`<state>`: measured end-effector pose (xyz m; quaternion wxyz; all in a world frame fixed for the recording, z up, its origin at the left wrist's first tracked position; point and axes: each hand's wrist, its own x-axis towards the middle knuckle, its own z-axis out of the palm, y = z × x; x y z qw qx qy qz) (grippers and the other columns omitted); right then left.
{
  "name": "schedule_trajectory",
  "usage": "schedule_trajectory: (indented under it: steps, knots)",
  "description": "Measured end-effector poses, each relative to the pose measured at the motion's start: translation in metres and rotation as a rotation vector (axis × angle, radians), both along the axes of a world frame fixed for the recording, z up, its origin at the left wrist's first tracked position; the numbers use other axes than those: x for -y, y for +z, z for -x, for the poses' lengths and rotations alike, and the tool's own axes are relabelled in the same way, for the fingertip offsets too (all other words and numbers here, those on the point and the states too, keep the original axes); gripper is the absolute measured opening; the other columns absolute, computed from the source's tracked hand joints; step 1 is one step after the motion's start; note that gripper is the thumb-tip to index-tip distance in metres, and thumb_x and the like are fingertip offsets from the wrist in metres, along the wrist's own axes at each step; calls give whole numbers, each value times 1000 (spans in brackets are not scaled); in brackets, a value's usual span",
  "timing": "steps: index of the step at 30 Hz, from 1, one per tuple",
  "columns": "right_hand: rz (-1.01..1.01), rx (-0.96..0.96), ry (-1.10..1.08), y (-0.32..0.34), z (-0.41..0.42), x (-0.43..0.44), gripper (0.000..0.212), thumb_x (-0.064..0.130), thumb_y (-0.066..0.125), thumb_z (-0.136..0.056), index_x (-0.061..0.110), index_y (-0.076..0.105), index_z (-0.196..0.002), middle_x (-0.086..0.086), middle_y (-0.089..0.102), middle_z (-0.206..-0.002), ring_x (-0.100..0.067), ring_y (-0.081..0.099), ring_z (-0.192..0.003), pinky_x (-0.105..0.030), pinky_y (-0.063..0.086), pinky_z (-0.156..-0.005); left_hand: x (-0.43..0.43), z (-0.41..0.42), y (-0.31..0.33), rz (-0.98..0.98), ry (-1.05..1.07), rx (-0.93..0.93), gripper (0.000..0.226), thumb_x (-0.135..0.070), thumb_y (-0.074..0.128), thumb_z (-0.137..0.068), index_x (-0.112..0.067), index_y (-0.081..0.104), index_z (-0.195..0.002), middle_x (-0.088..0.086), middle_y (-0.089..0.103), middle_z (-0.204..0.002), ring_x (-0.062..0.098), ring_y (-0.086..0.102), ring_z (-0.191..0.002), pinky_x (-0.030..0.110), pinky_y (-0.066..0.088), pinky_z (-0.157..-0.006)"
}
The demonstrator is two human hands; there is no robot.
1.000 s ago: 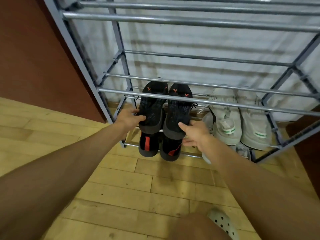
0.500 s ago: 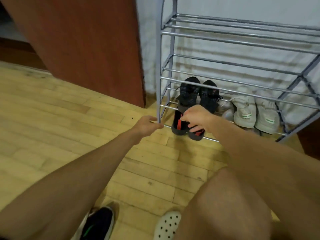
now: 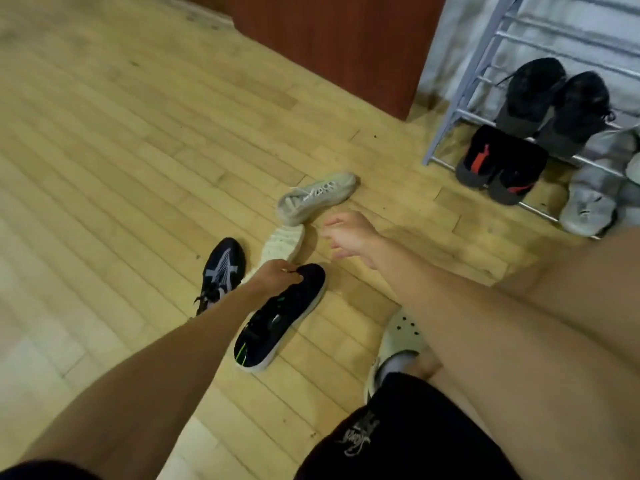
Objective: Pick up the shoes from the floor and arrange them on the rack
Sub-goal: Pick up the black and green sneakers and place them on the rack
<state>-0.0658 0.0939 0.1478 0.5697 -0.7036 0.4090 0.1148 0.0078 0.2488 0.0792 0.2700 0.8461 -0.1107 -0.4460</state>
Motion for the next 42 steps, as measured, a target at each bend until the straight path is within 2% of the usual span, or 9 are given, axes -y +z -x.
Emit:
schedule_trajectory:
  steps: [7, 11, 17, 22, 26, 30, 34, 39, 42]
  knots:
    - [63, -128, 190, -28, 29, -7, 47, 20, 61, -91, 16, 50, -137, -7, 54, -137, -23, 58, -117, -32, 56, -86, -76, 28, -55, -289, -153, 101, 8, -15, 60, -89, -9, 57, -92, 13, 51, -96, 21, 53, -78, 26, 40, -69]
    - [80, -119, 200, -32, 34, -2, 47, 24, 64, -89, 14, 52, -134, -8, 58, -129, -22, 59, -114, -35, 57, -89, -91, 46, -79, -430, -225, 303, 54, -22, 60, -85, -7, 39, -132, 15, 38, -129, 33, 42, -120, 44, 44, -97]
    - [67, -92, 205, -36, 34, -2, 48, 21, 63, -89, 13, 51, -136, -8, 59, -123, -20, 62, -105, -34, 57, -85, -79, 68, -93, -400, 29, 423, 73, -26, 71, -78, -1, 31, -134, 17, 32, -136, 36, 34, -126, 44, 35, -105]
    - [62, -84, 216, -36, 39, -5, 48, 19, 61, -90, 14, 51, -136, -8, 60, -123, -20, 63, -101, -31, 57, -81, -81, 57, -97, -489, 156, 296, 71, -24, 71, -80, 1, 34, -135, 20, 40, -136, 38, 38, -128, 45, 36, -105]
    - [75, -99, 219, -36, 46, -6, 46, 19, 60, -91, 15, 50, -135, -7, 60, -124, -20, 63, -102, -31, 57, -82, -86, 61, -100, -426, 85, 72, 47, -26, 70, -81, 0, 58, -118, 15, 60, -111, 33, 58, -108, 40, 51, -87]
    - [94, -106, 223, -33, 51, -5, 45, 19, 59, -90, 16, 51, -135, -5, 60, -119, -18, 64, -100, -29, 57, -78, -79, 76, -97, -398, 149, 74, 44, -18, 62, -87, -2, 45, -124, 19, 43, -127, 36, 50, -113, 44, 50, -93]
    - [112, -107, 206, -27, 53, -5, 43, 19, 58, -91, 15, 52, -134, -5, 60, -117, -18, 64, -100, -31, 57, -81, -80, 72, -83, -247, 154, -63, 26, -7, 57, -88, -7, 42, -109, 15, 49, -118, 27, 51, -99, 35, 52, -68]
    - [161, -198, 225, -16, 59, -4, 36, 19, 58, -92, 13, 55, -128, -8, 61, -118, -23, 63, -104, -33, 56, -85, -63, 74, -43, -29, 278, -235, 17, 1, 66, -84, -4, 51, -90, 8, 56, -85, 31, 62, -92, 47, 57, -81]
    - [189, -263, 224, -7, 65, 3, 38, 18, 57, -92, 7, 55, -129, -15, 60, -123, -29, 63, -108, -38, 56, -88, -44, 66, -21, 24, 213, -214, 20, -1, 71, -80, 0, 58, -96, 12, 64, -94, 31, 66, -92, 45, 59, -75]
